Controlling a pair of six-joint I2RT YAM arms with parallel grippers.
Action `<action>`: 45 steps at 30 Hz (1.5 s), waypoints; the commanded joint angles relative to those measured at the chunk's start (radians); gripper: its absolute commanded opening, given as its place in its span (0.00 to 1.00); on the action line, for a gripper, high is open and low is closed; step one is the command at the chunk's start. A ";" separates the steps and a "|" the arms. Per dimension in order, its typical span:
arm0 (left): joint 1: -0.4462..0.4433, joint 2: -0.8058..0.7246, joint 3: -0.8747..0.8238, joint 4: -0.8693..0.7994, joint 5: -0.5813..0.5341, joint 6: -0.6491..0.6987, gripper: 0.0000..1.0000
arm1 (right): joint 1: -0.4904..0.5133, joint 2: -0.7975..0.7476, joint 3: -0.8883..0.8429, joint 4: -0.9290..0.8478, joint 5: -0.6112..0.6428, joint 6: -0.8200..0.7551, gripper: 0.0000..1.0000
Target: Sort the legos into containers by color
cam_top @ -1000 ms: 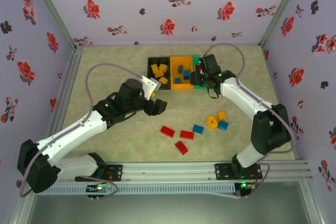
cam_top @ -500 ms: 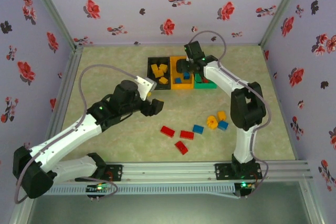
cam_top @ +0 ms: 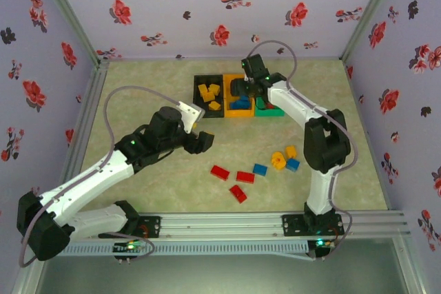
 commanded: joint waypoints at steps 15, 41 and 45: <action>-0.025 0.001 -0.149 -0.007 0.033 -0.162 0.78 | 0.008 -0.296 -0.300 0.023 0.068 0.002 0.75; -0.248 0.534 0.070 -0.126 -0.037 -0.202 0.81 | 0.008 -0.378 -0.442 0.038 0.090 0.059 0.77; -0.252 0.585 0.103 -0.157 -0.051 -0.206 0.81 | 0.007 -0.387 -0.450 0.035 0.098 0.054 0.77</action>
